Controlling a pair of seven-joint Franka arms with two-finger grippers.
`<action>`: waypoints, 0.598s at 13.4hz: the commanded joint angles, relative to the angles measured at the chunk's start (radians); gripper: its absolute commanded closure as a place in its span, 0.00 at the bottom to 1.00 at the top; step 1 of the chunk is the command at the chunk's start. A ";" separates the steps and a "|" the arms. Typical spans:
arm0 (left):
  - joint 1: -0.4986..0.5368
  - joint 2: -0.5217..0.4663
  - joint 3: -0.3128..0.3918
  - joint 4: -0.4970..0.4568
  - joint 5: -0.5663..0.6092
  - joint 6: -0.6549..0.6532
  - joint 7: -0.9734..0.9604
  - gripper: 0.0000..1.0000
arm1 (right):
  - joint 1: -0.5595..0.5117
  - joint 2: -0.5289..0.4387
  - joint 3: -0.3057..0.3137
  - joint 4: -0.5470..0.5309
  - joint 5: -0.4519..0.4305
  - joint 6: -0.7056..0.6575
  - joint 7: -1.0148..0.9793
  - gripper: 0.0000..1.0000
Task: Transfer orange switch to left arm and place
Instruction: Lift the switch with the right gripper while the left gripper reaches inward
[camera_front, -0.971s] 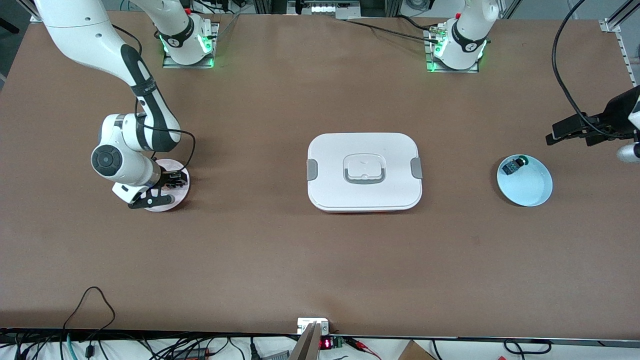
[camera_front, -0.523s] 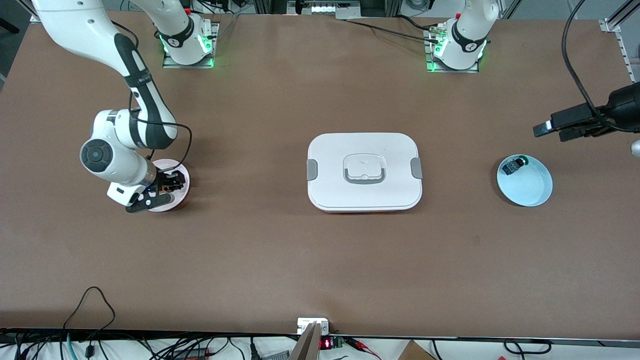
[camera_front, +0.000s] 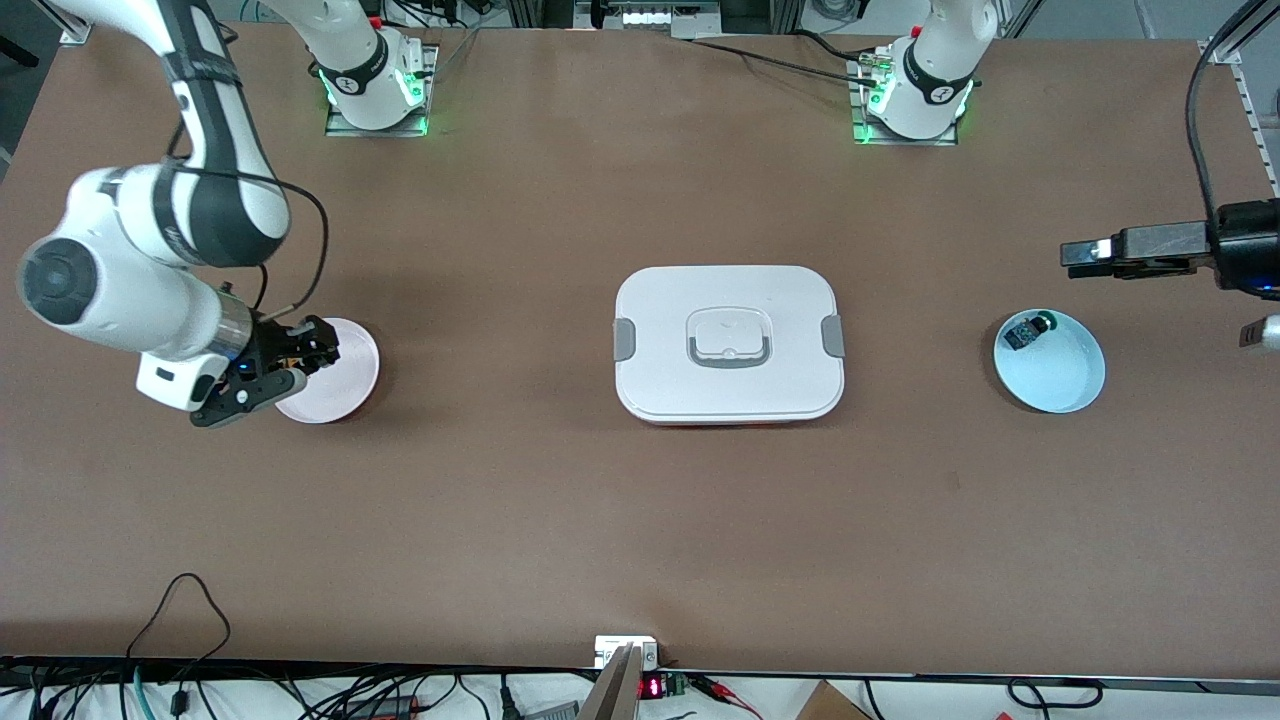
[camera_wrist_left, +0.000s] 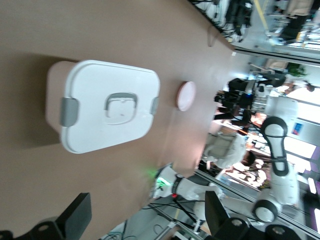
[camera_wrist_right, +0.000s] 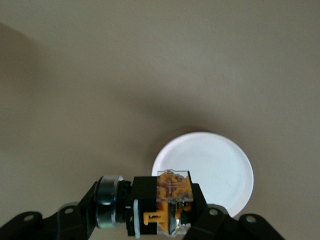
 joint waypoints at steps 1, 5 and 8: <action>0.013 0.009 -0.005 -0.025 -0.148 -0.017 0.012 0.00 | -0.003 0.003 0.003 0.060 0.046 -0.014 -0.125 0.86; 0.007 0.083 -0.014 -0.026 -0.304 -0.001 0.101 0.00 | 0.000 -0.014 0.004 0.143 0.277 -0.009 -0.348 0.88; -0.007 0.134 -0.015 -0.026 -0.396 0.007 0.143 0.00 | 0.024 -0.031 0.024 0.160 0.426 -0.008 -0.447 0.89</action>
